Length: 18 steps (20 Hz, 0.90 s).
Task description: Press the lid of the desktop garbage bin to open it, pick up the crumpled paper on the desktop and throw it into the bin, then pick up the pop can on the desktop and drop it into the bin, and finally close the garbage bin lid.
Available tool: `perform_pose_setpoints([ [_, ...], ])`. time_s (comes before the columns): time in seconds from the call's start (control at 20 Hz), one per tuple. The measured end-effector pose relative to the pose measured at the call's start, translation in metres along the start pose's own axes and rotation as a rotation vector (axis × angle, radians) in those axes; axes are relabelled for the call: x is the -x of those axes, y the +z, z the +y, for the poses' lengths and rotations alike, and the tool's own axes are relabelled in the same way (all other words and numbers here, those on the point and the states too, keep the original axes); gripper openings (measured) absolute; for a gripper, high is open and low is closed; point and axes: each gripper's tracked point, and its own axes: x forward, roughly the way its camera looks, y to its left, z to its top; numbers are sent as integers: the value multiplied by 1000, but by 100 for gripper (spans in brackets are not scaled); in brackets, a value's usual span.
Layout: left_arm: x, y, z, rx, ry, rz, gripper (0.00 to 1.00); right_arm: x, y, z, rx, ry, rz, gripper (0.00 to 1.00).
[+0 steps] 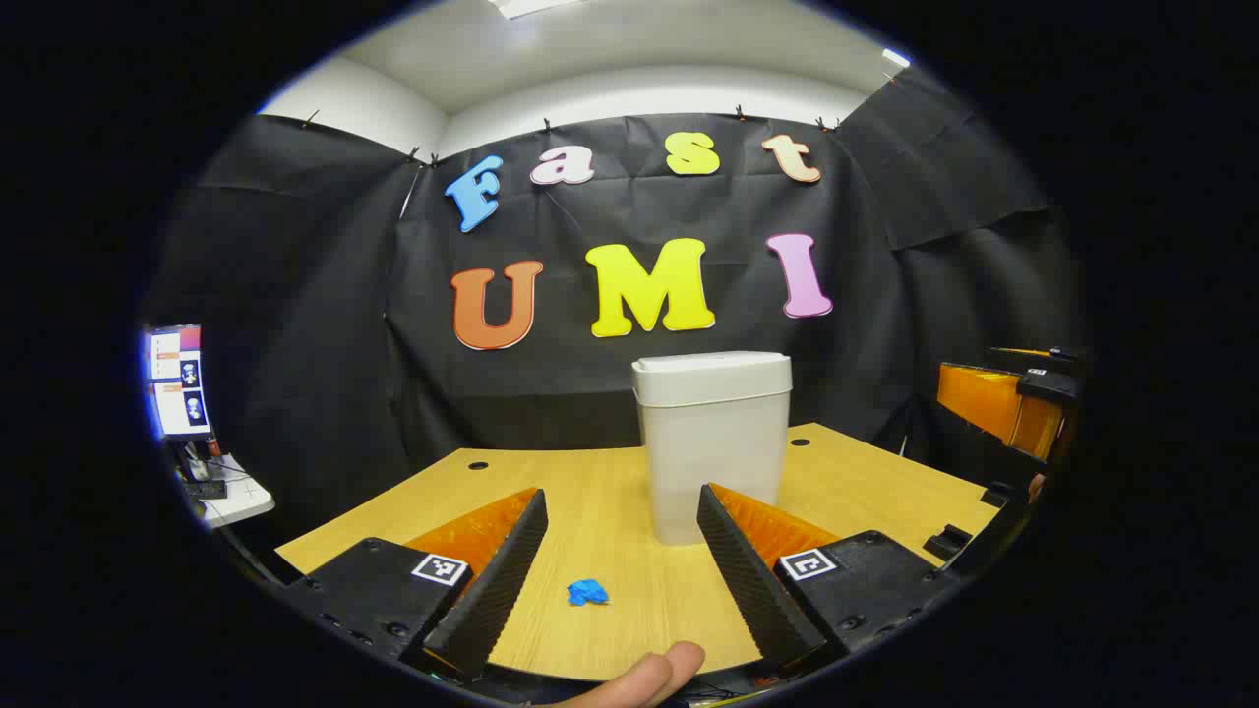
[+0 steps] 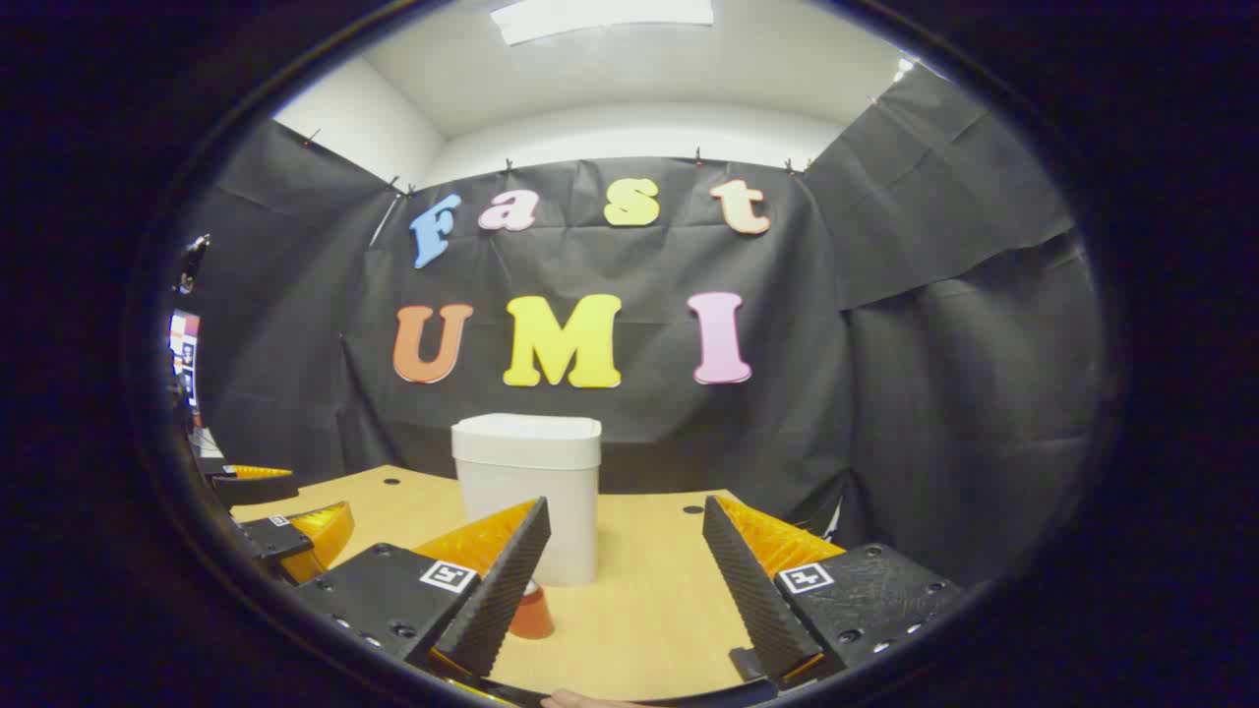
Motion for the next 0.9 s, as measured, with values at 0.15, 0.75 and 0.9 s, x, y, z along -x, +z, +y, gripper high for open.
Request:
perform_pose_setpoints([
  [0.15, -14, -3, 15, 22, 25, 25, 99, -19, -5, 22, -6, 43, 13, 98],
  [0.75, -7, -2, 22, -20, 75, -9, 99, -28, -4, 19, 20, 58, -12, 95],
  [0.9, -6, -1, 20, -3, 48, -13, 99, -22, -1, 15, -11, 36, -1, 97],
])
